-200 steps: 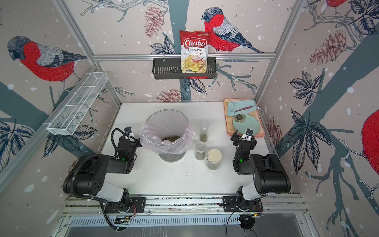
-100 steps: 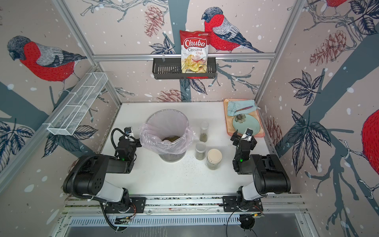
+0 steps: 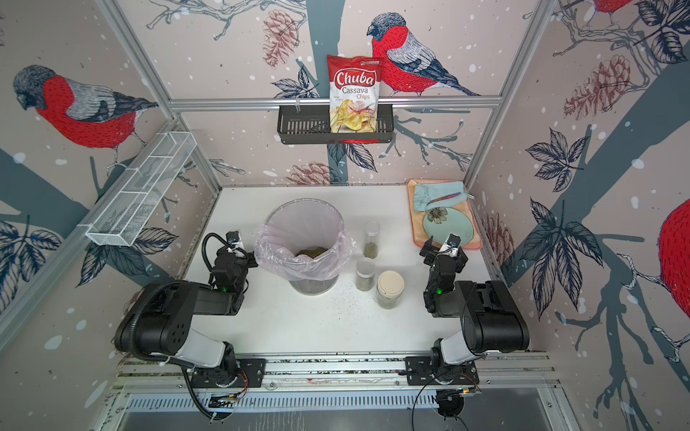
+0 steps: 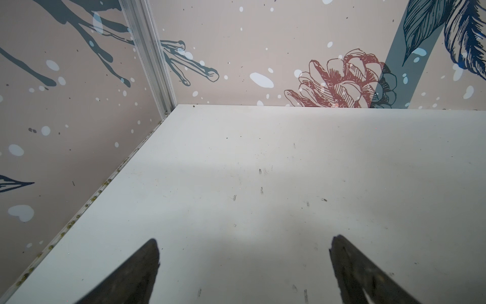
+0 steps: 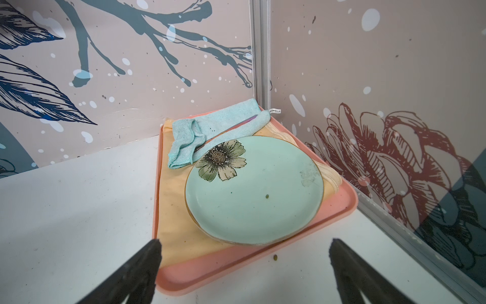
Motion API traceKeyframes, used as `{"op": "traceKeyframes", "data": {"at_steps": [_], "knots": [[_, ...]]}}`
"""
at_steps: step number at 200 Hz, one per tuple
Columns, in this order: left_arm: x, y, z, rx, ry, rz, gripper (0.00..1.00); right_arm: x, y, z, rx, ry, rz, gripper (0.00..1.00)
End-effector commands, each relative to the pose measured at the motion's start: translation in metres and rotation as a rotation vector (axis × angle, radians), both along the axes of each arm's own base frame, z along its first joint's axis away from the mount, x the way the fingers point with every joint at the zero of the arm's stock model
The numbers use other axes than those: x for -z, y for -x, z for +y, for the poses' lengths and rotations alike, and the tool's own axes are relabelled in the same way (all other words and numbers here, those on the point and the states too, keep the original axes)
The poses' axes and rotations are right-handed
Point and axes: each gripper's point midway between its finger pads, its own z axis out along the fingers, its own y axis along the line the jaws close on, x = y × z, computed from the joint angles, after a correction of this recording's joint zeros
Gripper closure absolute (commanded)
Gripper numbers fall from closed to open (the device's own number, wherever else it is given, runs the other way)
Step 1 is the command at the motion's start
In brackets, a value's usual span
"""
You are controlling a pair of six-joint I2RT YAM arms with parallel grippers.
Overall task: Empty moldy mung beans from jars
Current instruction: Pick up the jar from the center of the board.
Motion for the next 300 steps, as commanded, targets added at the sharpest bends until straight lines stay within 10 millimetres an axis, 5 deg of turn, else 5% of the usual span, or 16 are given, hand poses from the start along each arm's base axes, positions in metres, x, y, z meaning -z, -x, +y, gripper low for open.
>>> {"op": "traceKeyframes", "data": {"at_steps": [1,38,114,145,181,206,244,273,300], "knots": [[-0.009,-0.001,0.0,-0.001,0.009,-0.035,0.01,-0.007,-0.001,-0.001,0.006,-0.004,-0.031,0.01],[-0.013,0.001,0.006,-0.06,-0.003,-0.046,0.02,-0.009,0.001,0.0,0.008,-0.002,-0.039,0.0],[-0.058,0.002,0.012,-0.196,0.0,-0.048,0.01,-0.04,0.007,0.01,0.03,0.045,-0.043,0.0],[-0.078,0.007,0.024,-0.285,0.063,-0.089,0.01,-0.057,0.003,-0.002,0.106,-0.123,0.002,0.0],[-0.1,0.015,0.034,-0.355,0.111,-0.143,0.01,-0.098,-0.021,0.013,0.087,-0.209,0.127,0.01],[-0.103,0.025,0.064,-0.568,0.201,-0.16,0.01,-0.136,-0.029,0.02,0.082,-0.286,0.161,0.0],[-0.108,0.01,0.082,-0.618,0.339,-0.097,0.01,-0.199,-0.027,0.023,0.067,-0.354,0.172,0.01],[-0.148,0.009,0.091,-0.695,0.401,-0.108,0.01,-0.22,-0.027,0.053,-0.106,-0.462,0.108,0.0],[-0.193,-0.008,0.08,-0.605,0.405,-0.108,0.01,-0.234,-0.023,0.053,-0.114,-0.497,0.029,0.0]]}}
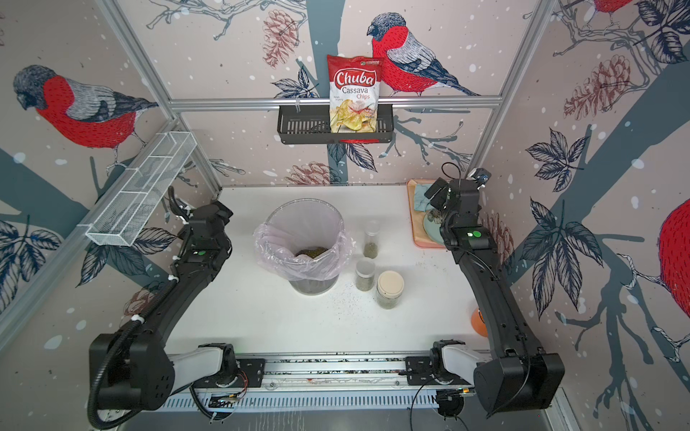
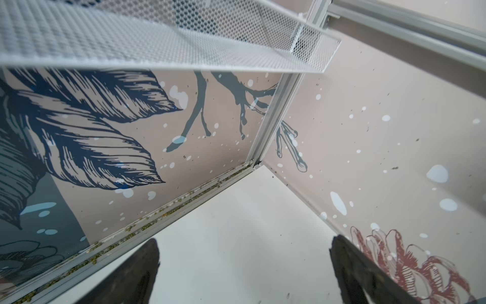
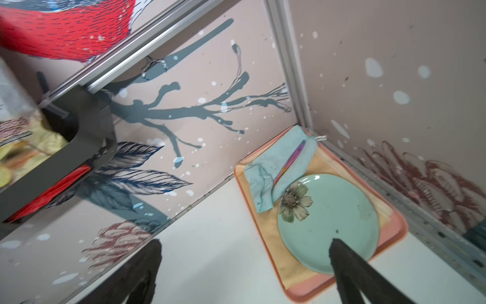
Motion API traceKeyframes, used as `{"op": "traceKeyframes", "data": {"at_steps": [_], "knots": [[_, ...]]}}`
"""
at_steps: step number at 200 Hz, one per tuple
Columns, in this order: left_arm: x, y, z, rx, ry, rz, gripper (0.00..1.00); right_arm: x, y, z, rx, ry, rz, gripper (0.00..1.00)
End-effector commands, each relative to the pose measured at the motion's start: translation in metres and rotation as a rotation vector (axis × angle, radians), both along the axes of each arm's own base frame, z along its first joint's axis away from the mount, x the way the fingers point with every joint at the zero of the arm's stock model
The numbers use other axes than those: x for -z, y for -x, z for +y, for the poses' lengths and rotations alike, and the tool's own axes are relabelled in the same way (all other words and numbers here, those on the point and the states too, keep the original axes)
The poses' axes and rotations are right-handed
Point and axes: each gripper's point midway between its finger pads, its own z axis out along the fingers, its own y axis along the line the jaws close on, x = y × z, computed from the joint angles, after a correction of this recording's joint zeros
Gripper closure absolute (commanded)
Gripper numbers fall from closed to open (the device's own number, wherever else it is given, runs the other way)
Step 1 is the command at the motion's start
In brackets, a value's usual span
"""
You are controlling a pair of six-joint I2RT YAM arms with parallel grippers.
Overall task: Empty moldy mung beans from jars
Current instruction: Pick up the jar from the center of the board.
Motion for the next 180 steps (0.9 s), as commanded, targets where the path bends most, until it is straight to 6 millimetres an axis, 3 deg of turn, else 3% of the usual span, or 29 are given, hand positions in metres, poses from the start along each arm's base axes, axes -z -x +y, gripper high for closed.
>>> {"op": "traceKeyframes", "data": {"at_steps": [1,21,45,72,101,118,132,137,163,180], "knots": [[-0.012,-0.003,-0.004,0.02,0.042,0.041,0.01,-0.011,0.002,0.009,-0.038,-0.069,-0.048,0.0],[-0.04,-0.015,-0.012,0.077,0.033,0.032,0.01,-0.017,0.0,0.006,-0.019,-0.052,-0.014,0.01],[-0.072,-0.03,-0.034,0.224,0.048,0.047,0.01,-0.025,-0.002,0.017,-0.089,-0.039,0.0,0.01],[-0.097,-0.043,-0.085,0.551,-0.006,0.041,0.02,-0.033,0.001,0.026,-0.139,-0.048,-0.026,0.0],[-0.13,-0.031,-0.121,0.762,-0.074,-0.108,0.02,-0.038,-0.003,0.043,-0.233,-0.042,-0.012,0.01],[-0.136,-0.026,-0.122,0.766,-0.054,-0.119,0.01,-0.043,-0.007,0.056,-0.287,-0.044,-0.004,0.01],[-0.14,-0.024,-0.142,0.89,-0.106,-0.074,0.02,-0.052,-0.007,0.068,-0.331,-0.058,-0.019,0.01],[-0.14,-0.023,-0.145,0.91,-0.111,-0.06,0.01,-0.047,-0.013,0.075,-0.35,-0.055,0.0,0.0],[-0.143,-0.016,-0.146,0.917,-0.092,-0.08,0.01,-0.054,-0.013,0.107,-0.417,0.013,0.021,0.01],[-0.143,-0.014,-0.144,0.906,-0.083,-0.07,0.01,-0.05,-0.011,0.117,-0.463,0.019,0.07,0.01]]}}
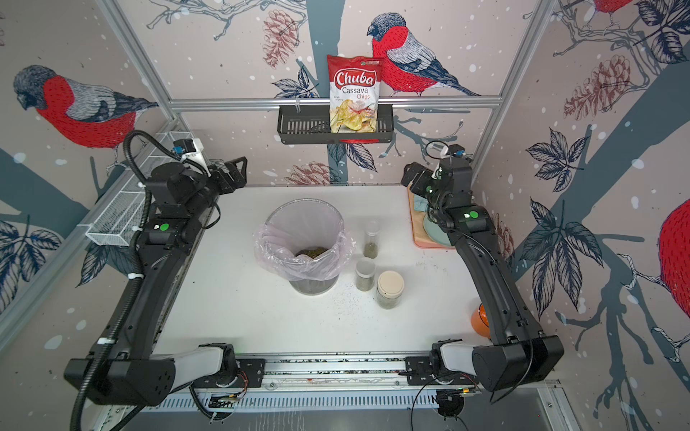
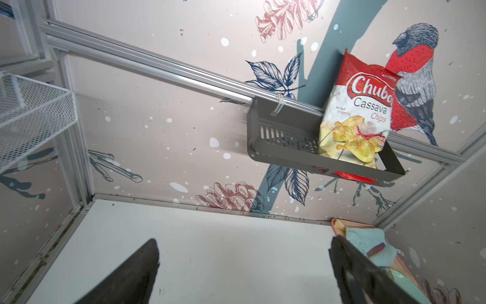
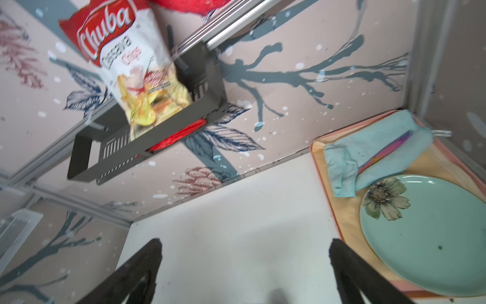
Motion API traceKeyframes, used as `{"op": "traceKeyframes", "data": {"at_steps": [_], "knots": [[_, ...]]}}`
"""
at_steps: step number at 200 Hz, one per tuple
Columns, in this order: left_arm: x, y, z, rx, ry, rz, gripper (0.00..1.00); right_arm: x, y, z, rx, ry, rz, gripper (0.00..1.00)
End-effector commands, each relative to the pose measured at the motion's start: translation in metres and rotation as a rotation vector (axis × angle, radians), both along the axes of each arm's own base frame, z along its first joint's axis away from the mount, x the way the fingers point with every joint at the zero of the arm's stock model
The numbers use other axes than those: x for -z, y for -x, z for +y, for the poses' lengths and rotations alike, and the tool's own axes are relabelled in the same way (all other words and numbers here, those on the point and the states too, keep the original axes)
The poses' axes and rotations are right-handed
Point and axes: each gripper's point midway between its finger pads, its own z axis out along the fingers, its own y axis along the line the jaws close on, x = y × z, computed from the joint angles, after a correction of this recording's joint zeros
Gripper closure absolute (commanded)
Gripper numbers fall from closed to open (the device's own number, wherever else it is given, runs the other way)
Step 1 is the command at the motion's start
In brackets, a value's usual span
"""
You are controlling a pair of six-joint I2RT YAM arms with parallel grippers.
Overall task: Empty moldy mung beans from jars
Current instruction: Pick up the jar from the center of the board.
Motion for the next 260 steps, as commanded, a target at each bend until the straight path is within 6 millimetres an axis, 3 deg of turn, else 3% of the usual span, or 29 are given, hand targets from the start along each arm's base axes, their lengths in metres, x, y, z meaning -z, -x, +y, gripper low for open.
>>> {"op": "traceKeyframes", "data": {"at_steps": [1,33,70,102,122,153,192,221,260], "knots": [[0.0,0.006,-0.007,0.044,-0.008,0.008,0.01,0.002,0.003,0.009,-0.051,0.052,0.041,0.01],[-0.025,0.024,-0.003,0.043,0.027,-0.109,0.01,-0.007,0.005,-0.007,0.002,0.098,0.05,0.01],[-0.022,0.018,-0.009,0.08,0.013,-0.101,0.01,-0.013,0.008,-0.002,-0.132,-0.05,0.043,0.01],[-0.022,0.029,-0.03,0.157,-0.109,-0.152,0.01,-0.019,0.009,-0.018,-0.06,-0.013,0.023,0.01],[-0.02,0.027,-0.047,0.186,-0.173,-0.084,0.01,-0.018,0.008,-0.016,-0.061,-0.005,0.029,0.01],[-0.023,0.035,-0.074,0.171,-0.251,-0.09,0.01,0.012,-0.002,0.002,-0.06,0.069,0.16,0.0],[-0.003,0.035,-0.069,0.132,-0.206,-0.069,0.01,0.063,0.0,0.027,-0.121,0.208,0.333,0.09],[0.008,0.023,-0.076,0.161,-0.201,-0.008,0.01,0.09,0.005,0.028,-0.124,0.256,0.431,0.16],[0.023,0.024,-0.079,0.18,-0.193,-0.004,0.01,0.122,0.02,0.056,-0.208,0.34,0.53,0.21]]}}
